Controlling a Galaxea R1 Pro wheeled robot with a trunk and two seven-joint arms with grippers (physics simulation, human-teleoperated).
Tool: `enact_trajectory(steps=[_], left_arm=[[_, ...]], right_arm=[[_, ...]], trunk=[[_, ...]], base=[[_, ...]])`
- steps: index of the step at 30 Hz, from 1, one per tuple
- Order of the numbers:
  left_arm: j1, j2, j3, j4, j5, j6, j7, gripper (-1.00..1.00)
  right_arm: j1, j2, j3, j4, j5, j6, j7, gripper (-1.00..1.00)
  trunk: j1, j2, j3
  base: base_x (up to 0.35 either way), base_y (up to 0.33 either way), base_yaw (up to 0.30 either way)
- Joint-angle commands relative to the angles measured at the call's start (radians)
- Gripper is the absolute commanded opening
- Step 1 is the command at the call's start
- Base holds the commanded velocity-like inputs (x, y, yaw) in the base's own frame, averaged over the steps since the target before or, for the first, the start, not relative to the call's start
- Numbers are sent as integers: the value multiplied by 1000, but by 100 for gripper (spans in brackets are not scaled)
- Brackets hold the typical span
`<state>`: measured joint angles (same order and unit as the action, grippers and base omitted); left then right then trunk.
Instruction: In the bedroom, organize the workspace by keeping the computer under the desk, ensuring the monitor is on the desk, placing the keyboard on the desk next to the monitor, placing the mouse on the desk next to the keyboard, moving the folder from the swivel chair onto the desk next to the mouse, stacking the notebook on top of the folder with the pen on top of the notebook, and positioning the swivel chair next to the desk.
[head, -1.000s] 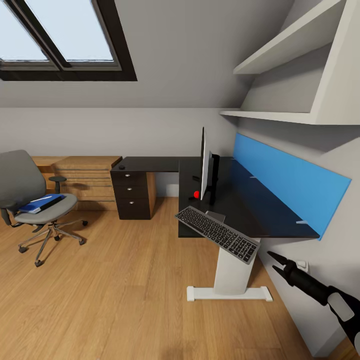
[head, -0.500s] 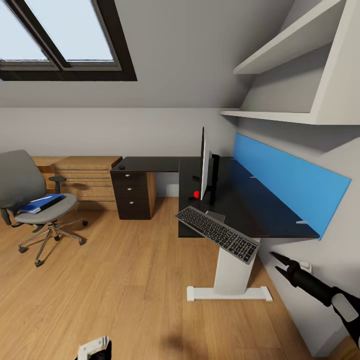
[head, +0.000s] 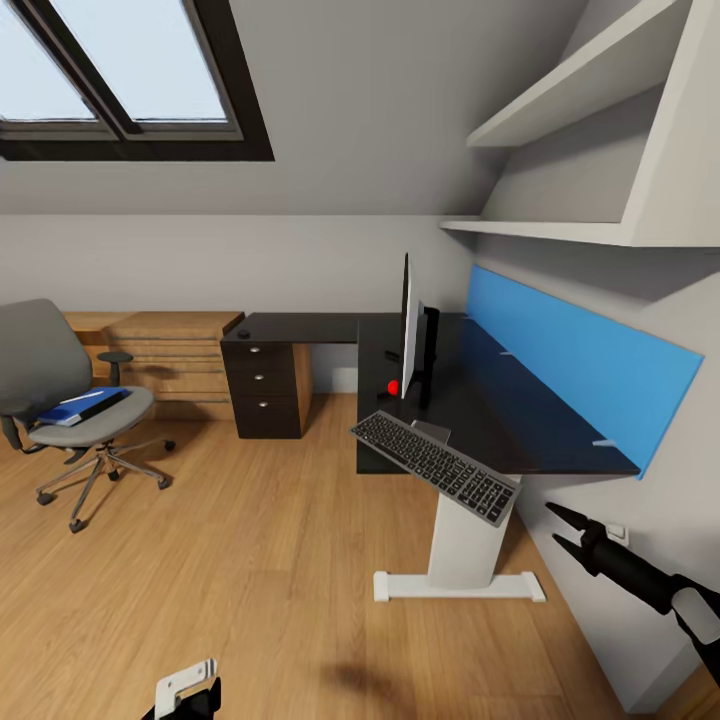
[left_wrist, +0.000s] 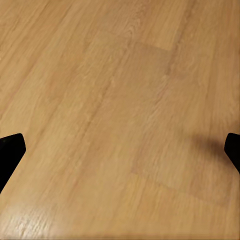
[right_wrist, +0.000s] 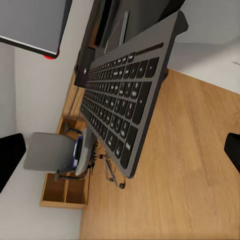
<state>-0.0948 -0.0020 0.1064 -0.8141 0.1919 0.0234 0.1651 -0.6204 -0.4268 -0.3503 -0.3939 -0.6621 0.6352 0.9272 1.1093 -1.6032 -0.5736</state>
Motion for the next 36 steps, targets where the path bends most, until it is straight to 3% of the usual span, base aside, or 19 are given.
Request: enact_trajectory(steps=[1,22,36], left_arm=[[0,0,0,-2,9,4,3,100],[0,-1,-1,-5,9,7,6,100],[0,-1,-1,-5,8,7,7,100]], right_arm=[[-1,0,-3,1,-3,9,3,100],[-1,-1,-8,1,-15,49,13,100],[-1,1,-9,1,-71,87,14,100]], trunk=[[4,-8,-4],[84,-155,-70],[84,-155,-70]], base=[[0,0,0],[0,0,0],[0,0,0]])
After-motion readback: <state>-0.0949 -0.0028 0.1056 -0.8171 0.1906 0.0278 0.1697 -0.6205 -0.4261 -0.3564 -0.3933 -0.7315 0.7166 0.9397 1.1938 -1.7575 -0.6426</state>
